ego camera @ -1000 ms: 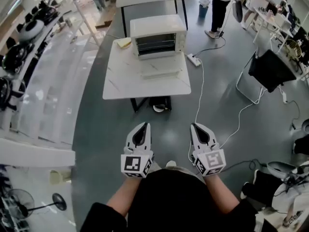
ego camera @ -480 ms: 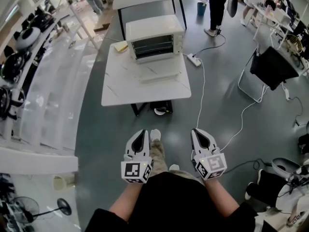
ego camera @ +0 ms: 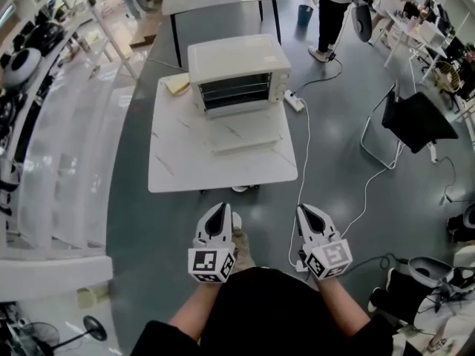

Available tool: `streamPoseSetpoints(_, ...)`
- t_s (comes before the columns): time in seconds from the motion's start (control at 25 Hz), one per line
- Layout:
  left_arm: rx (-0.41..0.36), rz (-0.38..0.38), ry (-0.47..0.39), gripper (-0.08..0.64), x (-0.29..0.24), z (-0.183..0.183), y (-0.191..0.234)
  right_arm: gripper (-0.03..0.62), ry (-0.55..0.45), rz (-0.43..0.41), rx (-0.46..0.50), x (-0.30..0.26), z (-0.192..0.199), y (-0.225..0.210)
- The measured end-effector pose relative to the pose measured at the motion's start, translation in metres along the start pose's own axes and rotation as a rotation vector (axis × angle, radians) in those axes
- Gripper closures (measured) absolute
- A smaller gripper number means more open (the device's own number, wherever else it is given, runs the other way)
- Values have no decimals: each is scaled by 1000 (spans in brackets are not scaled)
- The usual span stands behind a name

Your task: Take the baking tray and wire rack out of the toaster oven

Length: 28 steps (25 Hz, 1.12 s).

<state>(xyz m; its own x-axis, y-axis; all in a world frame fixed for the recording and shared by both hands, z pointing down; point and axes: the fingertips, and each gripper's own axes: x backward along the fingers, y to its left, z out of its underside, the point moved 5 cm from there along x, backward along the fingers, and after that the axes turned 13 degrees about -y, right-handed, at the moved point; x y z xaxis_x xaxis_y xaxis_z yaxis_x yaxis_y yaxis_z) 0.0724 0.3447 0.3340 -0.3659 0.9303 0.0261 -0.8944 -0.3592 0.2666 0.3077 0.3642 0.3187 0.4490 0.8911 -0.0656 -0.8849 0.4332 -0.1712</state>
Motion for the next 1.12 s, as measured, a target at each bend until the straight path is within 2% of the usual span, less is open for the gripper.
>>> streamPoseSetpoints(0.12,-5,26,7,544,-44,-8,32,571,24,-1,-13,-53,0,-5)
streamPoseSetpoints(0.36,24,28,10,545,-113,-29,106,571,52,-10,-19,-153,-5,-6)
streamPoseSetpoints(0.48,54,29,14,545,-137,-29,134,571,51,-32,-3,-192,-8,-2)
streamPoseSetpoints(0.6,80,12,16,544,-158,-27,157,571,45,-12,9,-218,-8,0)
streamPoseSetpoints(0.8,95,17,4,543,-188,-22,175,571,44,59,-66,-238,6,-14)
streamPoseSetpoints(0.92,96,77,-11,543,-207,-19,172,571,61,73,-36,-252,9,-23)
streamPoseSetpoints(1.0,127,101,-11,544,-217,-13,169,571,64,79,-33,-262,11,-29)
streamPoseSetpoints(1.12,175,87,-10,543,-239,-2,170,571,48,92,-84,-282,13,-47)
